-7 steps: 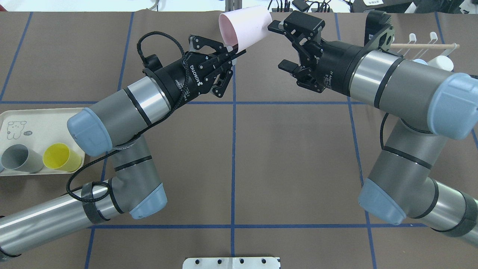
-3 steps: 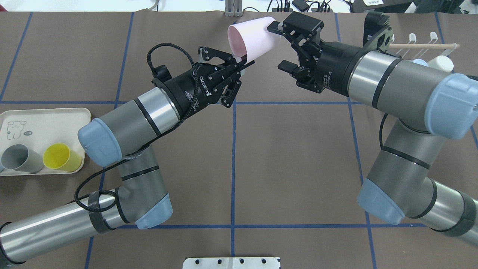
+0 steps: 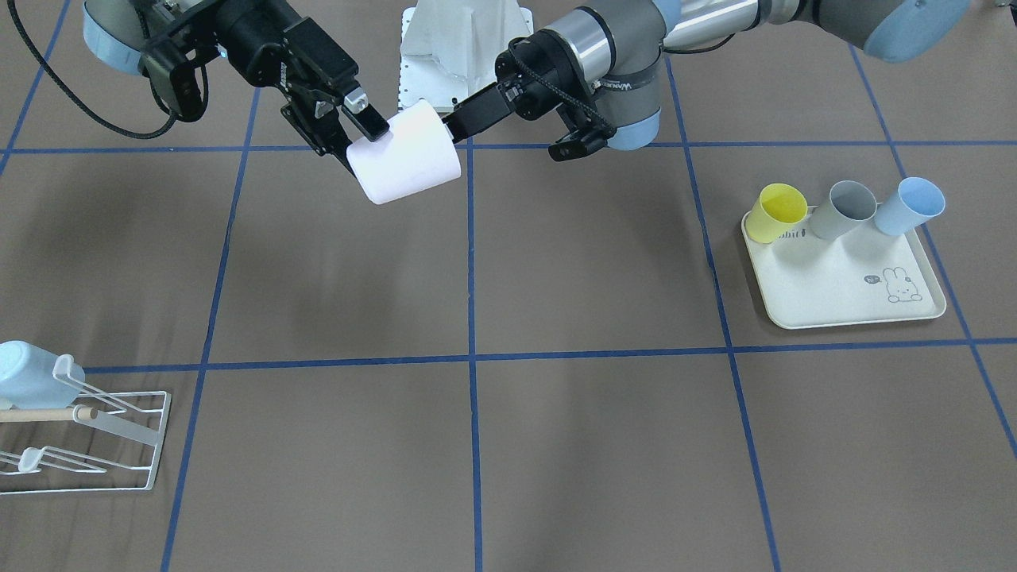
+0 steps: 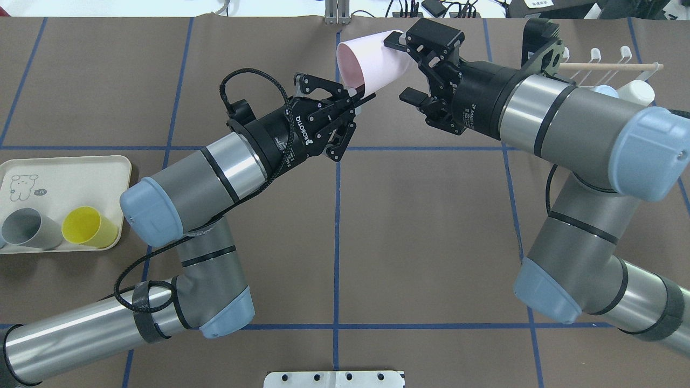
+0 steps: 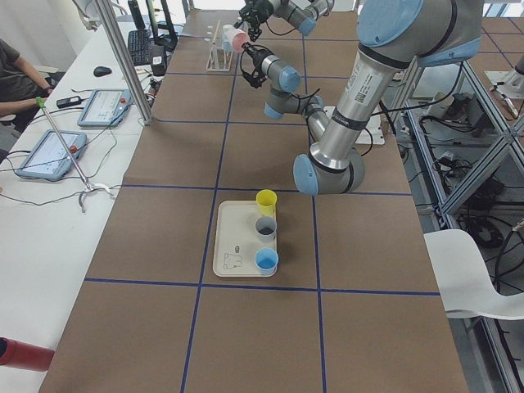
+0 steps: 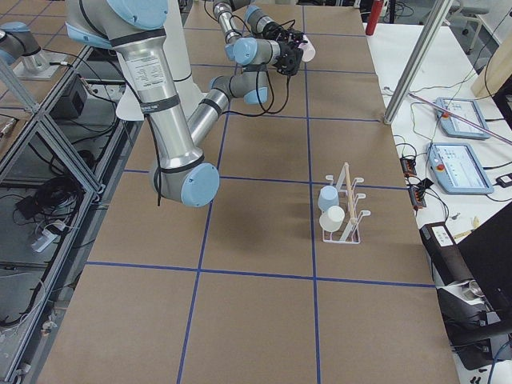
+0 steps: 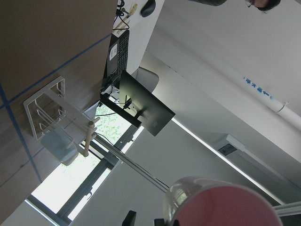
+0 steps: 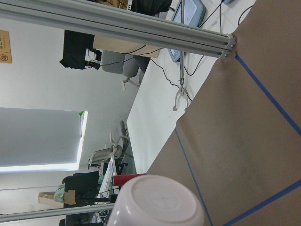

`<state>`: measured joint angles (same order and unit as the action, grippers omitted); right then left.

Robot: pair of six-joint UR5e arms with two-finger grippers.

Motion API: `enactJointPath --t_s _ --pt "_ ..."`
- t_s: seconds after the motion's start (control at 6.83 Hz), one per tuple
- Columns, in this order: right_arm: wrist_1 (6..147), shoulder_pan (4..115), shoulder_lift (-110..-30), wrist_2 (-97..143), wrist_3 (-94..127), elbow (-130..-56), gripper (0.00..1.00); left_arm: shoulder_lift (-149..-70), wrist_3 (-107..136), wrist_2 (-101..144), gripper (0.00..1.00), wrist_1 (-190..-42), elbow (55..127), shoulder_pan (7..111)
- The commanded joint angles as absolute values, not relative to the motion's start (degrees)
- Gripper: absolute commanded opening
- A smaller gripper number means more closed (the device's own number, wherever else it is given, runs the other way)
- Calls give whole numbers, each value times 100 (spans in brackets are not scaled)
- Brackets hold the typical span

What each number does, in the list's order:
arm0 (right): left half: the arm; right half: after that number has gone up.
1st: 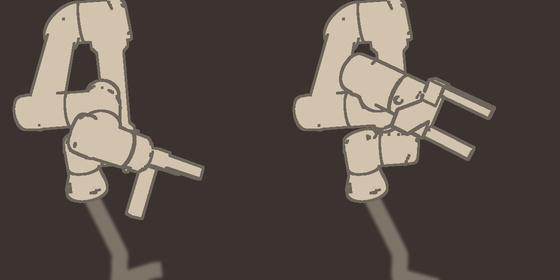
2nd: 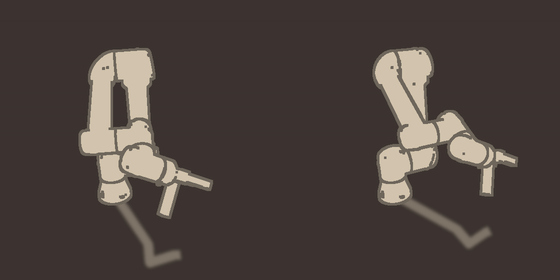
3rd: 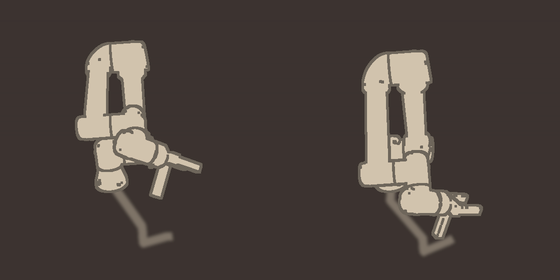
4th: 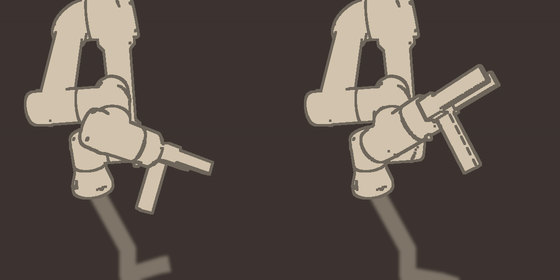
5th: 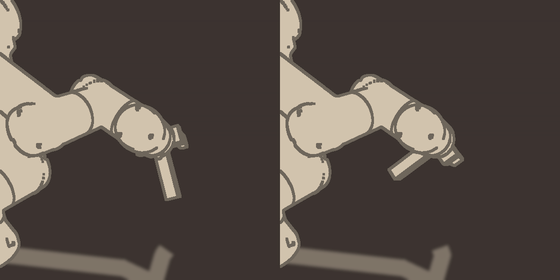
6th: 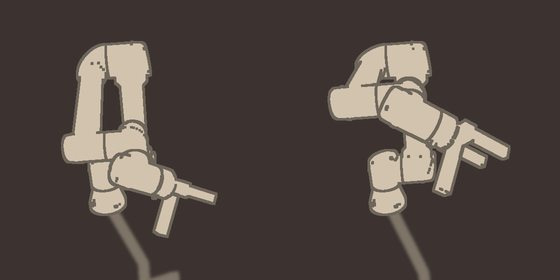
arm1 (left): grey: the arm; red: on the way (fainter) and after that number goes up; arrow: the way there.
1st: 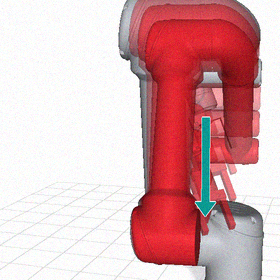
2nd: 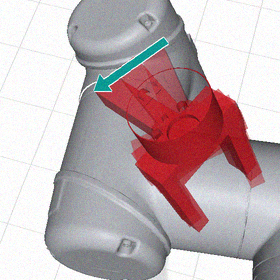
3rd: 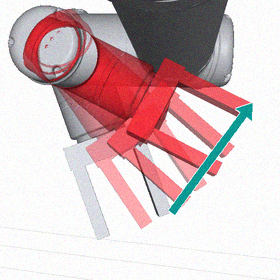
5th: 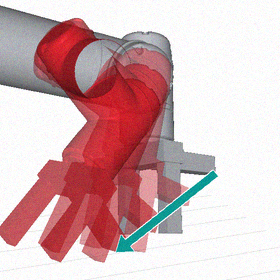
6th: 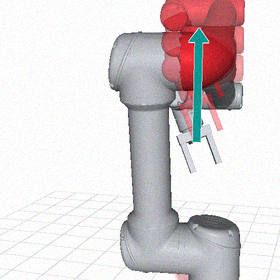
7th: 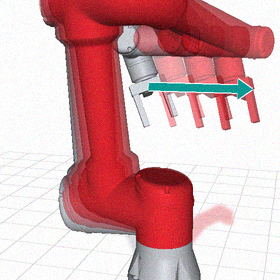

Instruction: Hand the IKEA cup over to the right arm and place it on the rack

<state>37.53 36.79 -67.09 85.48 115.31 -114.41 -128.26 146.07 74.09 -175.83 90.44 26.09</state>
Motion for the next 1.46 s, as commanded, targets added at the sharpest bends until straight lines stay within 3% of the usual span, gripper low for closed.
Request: enactJointPath --t_s 0.0,0.44,0.59,0.73,0.88,1.32 --pt "3753 3647 -6662 8499 11540 -11408 100 -12910 14607 7269 0 -17570 9044 2479" --pt "3753 3647 -6662 8499 11627 -11391 99 -12955 14607 7269 0 -17552 9044 2470" --pt "3753 3639 -6653 8499 11645 -11391 45 -12972 14607 7269 0 -17543 9044 2461" --pt "3753 3647 -6653 8508 11637 -11382 0 -12999 14607 7277 73 -17526 9027 2461" --pt "3762 3647 -6592 8499 11628 -11382 0 -13077 14573 7277 100 -17508 9026 2461" --pt "3753 3761 -6583 8499 11628 -11382 0 -13061 14537 7286 100 -17525 9026 2487"
